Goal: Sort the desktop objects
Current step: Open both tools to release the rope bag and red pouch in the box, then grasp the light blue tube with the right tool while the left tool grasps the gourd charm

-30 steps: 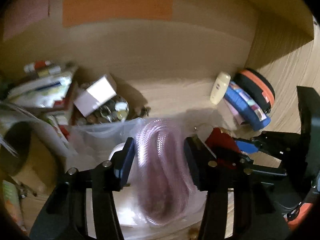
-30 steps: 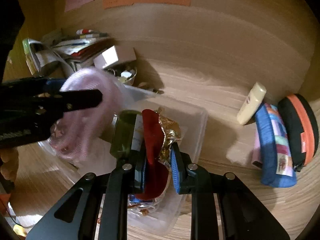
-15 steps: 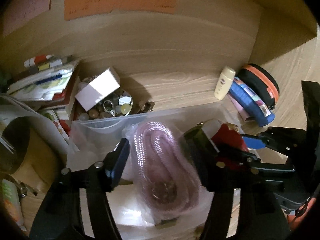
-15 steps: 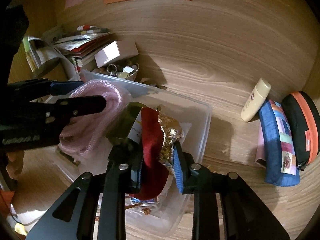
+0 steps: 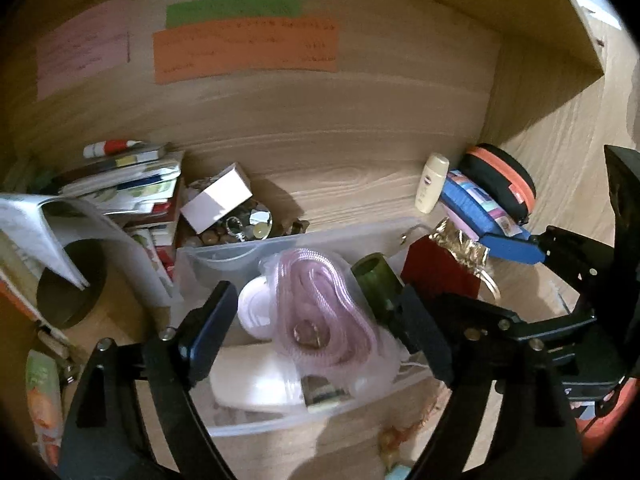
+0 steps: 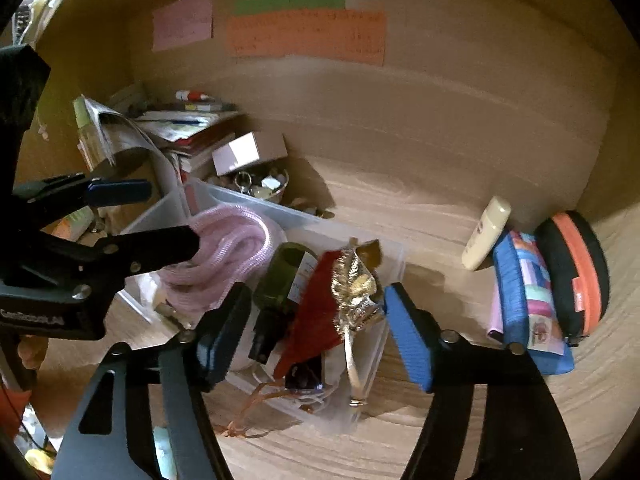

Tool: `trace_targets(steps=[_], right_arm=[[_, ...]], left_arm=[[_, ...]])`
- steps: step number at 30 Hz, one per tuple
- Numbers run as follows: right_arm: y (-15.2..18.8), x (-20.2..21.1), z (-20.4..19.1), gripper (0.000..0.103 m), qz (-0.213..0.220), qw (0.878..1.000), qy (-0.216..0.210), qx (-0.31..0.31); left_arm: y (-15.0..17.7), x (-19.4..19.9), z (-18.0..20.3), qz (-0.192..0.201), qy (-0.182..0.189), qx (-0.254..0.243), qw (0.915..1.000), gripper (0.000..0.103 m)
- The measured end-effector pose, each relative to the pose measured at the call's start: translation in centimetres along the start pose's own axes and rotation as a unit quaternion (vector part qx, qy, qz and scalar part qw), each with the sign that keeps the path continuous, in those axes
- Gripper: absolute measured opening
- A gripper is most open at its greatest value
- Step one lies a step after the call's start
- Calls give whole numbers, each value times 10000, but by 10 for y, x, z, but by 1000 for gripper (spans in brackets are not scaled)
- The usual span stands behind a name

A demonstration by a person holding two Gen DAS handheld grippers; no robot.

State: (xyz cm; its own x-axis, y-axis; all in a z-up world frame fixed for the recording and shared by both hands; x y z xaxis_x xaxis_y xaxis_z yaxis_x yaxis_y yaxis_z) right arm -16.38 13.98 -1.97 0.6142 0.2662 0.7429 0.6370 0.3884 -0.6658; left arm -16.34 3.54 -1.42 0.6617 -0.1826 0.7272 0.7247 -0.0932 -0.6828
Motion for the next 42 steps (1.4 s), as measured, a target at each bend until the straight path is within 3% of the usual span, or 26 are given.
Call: trace_targets(steps=[7,13,21,38,42], right_arm=[[2,23,-9,77,197,9997,-47,106],[10,28,-18,77,134,9992,-361,111],[37,38,-26,77,10,9989,-471,22],[131,7,-96,76,-972,9870,-1185,481],[136,1,-104,64,-1088,9845,-1254,559]], left_arm=[[18,19,-5,-2,-109,23,9999,86],[35,26,-14,-79,-145,158,9997,86],[66,28,-15,-304,-302,54,9991,86],[139,14,-19,-983,-262,32,9948,86],[154,10,-19,-1136,-248,41,9932,86]])
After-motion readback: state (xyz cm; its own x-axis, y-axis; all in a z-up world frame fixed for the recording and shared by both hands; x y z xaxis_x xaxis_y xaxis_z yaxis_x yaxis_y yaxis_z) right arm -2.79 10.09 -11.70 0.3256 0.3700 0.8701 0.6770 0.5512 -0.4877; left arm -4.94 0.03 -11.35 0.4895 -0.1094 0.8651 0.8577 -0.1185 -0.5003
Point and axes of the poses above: each gripper's, at about its wrist camera, not at the fingertips, and x roughly against the way its jaws point, z to its right, y to its underside, the point moved 7 cm from there along -x, roughly the way its jaws point, and after that the axes turned 8 degrees about -z, right-handed, at the moved point
